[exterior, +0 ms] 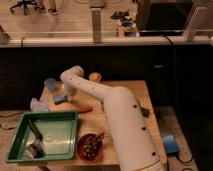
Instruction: Place sponge in tray
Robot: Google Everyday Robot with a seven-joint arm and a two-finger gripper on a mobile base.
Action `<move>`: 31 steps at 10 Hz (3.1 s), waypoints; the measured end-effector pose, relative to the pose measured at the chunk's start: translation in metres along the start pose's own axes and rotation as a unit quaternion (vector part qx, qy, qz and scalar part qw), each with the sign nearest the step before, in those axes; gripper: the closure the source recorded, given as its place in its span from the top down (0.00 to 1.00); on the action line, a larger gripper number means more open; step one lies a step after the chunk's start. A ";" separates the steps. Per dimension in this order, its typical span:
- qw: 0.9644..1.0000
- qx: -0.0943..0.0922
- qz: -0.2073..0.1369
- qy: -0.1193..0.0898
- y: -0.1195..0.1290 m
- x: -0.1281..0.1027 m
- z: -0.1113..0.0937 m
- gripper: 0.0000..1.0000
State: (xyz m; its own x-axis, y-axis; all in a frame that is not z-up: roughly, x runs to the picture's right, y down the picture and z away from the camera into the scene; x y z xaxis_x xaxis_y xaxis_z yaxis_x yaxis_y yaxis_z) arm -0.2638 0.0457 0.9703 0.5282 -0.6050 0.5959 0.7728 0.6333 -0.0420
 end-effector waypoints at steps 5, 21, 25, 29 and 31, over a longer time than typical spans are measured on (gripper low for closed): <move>0.999 -0.013 -0.026 -0.022 -0.007 -0.012 0.004 0.00; 0.987 0.131 -0.074 -0.060 -0.014 0.015 -0.116 0.00; 0.954 0.133 -0.253 -0.091 -0.006 -0.029 -0.145 0.00; 0.867 0.164 -0.451 -0.137 0.009 -0.085 -0.158 0.00; 0.834 0.154 -0.503 -0.169 -0.001 -0.120 -0.148 0.00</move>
State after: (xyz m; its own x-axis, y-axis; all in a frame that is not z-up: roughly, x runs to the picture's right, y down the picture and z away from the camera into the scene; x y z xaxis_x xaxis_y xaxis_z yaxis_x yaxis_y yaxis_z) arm -0.2757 0.0464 0.7797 -0.5014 -0.7673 0.3997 0.6107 0.0134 0.7918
